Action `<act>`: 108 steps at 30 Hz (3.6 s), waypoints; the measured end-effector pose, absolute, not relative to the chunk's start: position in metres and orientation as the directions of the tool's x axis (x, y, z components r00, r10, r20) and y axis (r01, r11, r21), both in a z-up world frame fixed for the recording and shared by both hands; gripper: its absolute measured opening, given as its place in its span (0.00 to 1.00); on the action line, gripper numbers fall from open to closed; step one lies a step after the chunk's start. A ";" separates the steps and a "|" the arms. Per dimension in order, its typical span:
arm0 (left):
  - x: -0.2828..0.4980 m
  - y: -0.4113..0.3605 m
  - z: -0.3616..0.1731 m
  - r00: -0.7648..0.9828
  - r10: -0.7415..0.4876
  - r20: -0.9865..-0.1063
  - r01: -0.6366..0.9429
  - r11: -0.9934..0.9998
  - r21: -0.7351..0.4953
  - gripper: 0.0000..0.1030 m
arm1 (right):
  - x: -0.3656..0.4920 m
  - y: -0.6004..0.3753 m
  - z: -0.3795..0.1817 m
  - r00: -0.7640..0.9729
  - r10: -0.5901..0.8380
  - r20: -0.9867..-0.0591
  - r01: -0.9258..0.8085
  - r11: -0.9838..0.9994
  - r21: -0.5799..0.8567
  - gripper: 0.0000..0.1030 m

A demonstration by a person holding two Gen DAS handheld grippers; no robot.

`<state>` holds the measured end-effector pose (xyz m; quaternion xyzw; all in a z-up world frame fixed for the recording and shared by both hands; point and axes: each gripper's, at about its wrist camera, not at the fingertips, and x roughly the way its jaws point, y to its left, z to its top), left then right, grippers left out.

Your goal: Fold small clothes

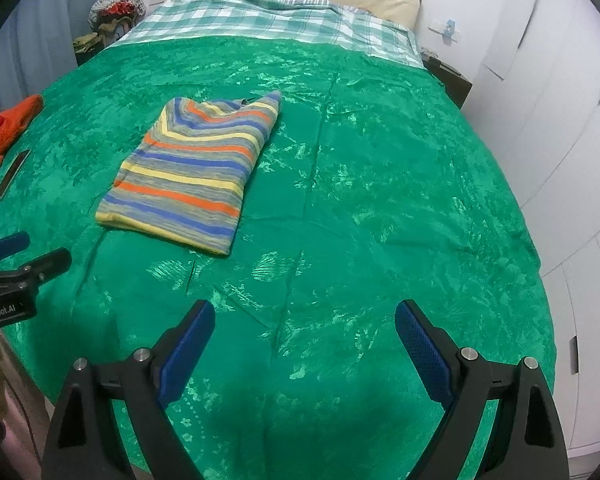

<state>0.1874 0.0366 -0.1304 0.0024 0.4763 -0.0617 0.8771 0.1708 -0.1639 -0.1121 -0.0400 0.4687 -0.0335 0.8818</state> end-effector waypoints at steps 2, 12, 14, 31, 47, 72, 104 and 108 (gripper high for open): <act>0.191 0.037 -0.133 0.533 -0.106 -0.840 0.114 0.992 -0.052 0.95 | 0.174 -0.164 -0.114 0.555 -0.100 -0.826 0.023 0.994 -0.105 0.88; 0.256 0.067 -0.137 0.532 -0.194 -0.824 0.115 0.981 -0.157 0.95 | 0.212 -0.190 -0.135 0.540 0.211 -0.815 -0.033 0.973 0.230 0.88; 0.287 0.080 -0.137 0.533 -0.262 -0.805 0.106 0.964 -0.243 0.95 | 0.235 -0.205 -0.142 0.543 0.303 -0.784 -0.019 0.937 0.349 0.88; 0.421 0.037 -0.200 0.396 -0.399 -0.827 0.260 0.913 -0.315 0.23 | 0.430 -0.163 -0.215 0.488 0.535 -0.689 -0.142 0.828 0.543 0.51; 0.310 0.039 -0.052 0.577 -0.328 -0.748 0.314 0.934 -0.168 0.16 | 0.358 -0.123 -0.079 0.574 0.468 -0.672 -0.264 0.883 0.389 0.24; 0.121 0.011 -0.023 0.729 0.115 -0.675 0.052 0.974 0.222 0.97 | 0.145 -0.174 -0.048 0.591 0.236 -0.771 -0.139 0.972 0.191 0.99; 0.040 0.015 0.009 0.656 0.086 -0.750 0.001 0.993 0.115 0.97 | 0.029 -0.126 0.016 0.646 0.156 -0.747 -0.174 0.983 0.055 0.99; 0.041 0.015 0.009 0.652 0.092 -0.752 -0.003 0.993 0.118 0.99 | 0.030 -0.126 0.016 0.648 0.148 -0.747 -0.168 0.985 0.050 0.99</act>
